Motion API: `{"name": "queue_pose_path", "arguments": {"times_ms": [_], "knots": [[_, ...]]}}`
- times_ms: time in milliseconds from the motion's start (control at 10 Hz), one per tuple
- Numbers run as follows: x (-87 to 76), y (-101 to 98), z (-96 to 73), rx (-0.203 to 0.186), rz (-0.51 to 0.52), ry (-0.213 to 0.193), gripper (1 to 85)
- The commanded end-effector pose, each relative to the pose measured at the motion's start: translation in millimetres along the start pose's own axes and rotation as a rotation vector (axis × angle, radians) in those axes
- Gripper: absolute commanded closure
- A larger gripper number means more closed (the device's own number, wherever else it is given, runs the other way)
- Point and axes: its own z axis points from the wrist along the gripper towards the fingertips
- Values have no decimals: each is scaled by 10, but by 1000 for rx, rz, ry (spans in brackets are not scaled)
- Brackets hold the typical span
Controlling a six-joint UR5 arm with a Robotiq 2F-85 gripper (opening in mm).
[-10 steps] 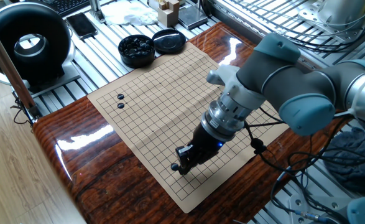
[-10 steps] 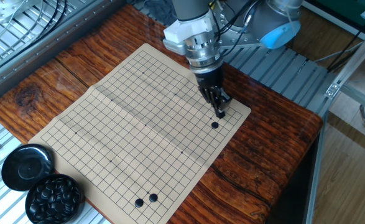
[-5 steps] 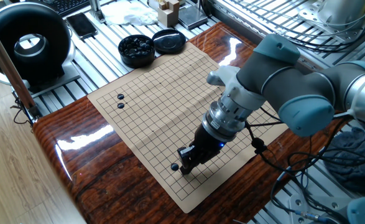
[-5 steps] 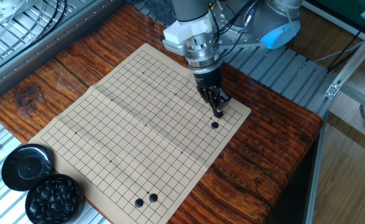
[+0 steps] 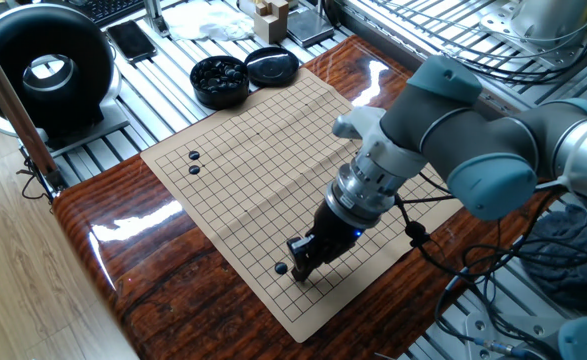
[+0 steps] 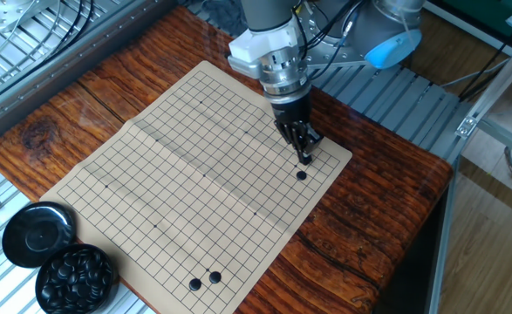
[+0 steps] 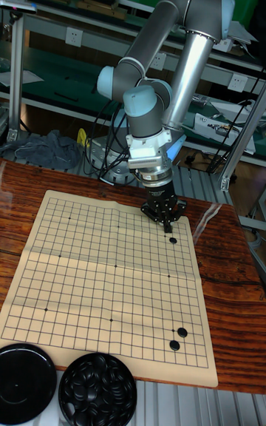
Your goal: Play the first move as black on the 3-4 point in the upper right corner of the Go board
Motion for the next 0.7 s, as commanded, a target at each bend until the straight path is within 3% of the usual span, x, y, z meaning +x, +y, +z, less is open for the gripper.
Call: {"name": "queue_pose_path", "arguments": {"times_ms": [0, 400, 600], "knots": [[-16, 23, -14, -11, 0, -3, 737], [-9, 12, -10, -9, -10, 0, 647], [-3, 18, -10, -12, -9, 2, 647]]}}
